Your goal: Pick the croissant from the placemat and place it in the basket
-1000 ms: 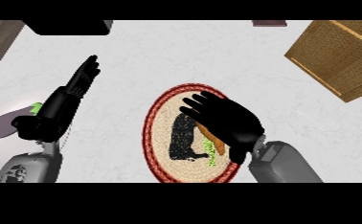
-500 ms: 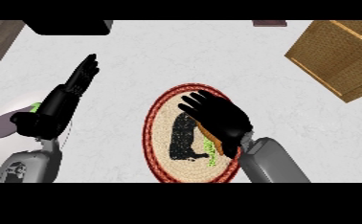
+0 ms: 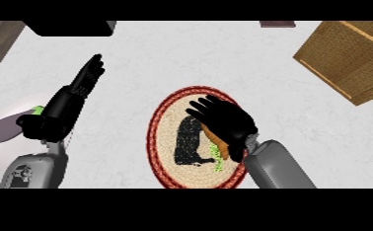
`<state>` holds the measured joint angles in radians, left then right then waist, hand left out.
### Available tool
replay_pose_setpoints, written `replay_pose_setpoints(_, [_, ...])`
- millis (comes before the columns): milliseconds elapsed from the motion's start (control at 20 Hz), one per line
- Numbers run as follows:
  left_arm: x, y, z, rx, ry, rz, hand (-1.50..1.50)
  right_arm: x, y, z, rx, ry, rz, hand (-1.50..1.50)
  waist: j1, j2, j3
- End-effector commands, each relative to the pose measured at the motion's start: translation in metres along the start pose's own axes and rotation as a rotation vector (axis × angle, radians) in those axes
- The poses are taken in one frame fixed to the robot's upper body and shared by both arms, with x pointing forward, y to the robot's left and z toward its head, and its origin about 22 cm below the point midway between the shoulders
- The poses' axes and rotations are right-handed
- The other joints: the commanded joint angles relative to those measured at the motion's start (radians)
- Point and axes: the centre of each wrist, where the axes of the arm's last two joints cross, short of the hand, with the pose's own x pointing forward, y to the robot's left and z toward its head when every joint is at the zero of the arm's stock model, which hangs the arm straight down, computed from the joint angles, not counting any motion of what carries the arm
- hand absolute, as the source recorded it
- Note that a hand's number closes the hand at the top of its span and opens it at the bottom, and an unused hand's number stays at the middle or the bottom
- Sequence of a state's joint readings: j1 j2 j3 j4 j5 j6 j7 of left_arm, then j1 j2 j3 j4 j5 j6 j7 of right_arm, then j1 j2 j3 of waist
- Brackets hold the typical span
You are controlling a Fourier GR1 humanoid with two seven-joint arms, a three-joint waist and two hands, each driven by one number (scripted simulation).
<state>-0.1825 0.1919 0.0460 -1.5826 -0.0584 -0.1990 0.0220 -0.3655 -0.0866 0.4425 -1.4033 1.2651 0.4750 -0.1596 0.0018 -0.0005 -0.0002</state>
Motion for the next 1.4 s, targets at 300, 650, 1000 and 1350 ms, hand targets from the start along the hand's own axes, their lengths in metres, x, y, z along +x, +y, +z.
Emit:
replay_pose_setpoints(300, [-0.001, 0.001, -0.006, -0.008, -0.003, 0.003, 0.00, 0.000, 0.006, -0.019, 0.094, -0.048, 0.067, 1.50, 0.001, 0.001, 0.000])
replay_pose_setpoints(650, [0.005, 0.000, 0.010, -0.018, 0.010, 0.021, 0.00, -0.010, 0.024, -0.018, 0.056, -0.111, 0.217, 1.50, 0.007, 0.001, 0.000])
replay_pose_setpoints(1000, [0.004, 0.010, 0.009, 0.021, 0.007, -0.002, 0.00, -0.050, 0.009, 0.001, -0.118, 0.507, -0.144, 1.50, -0.038, 0.003, 0.002])
replay_pose_setpoints(1350, [0.005, -0.008, 0.002, -0.022, -0.011, 0.021, 0.00, -0.088, -0.029, 0.020, -0.397, 1.020, -0.498, 1.50, 0.016, 0.006, 0.003])
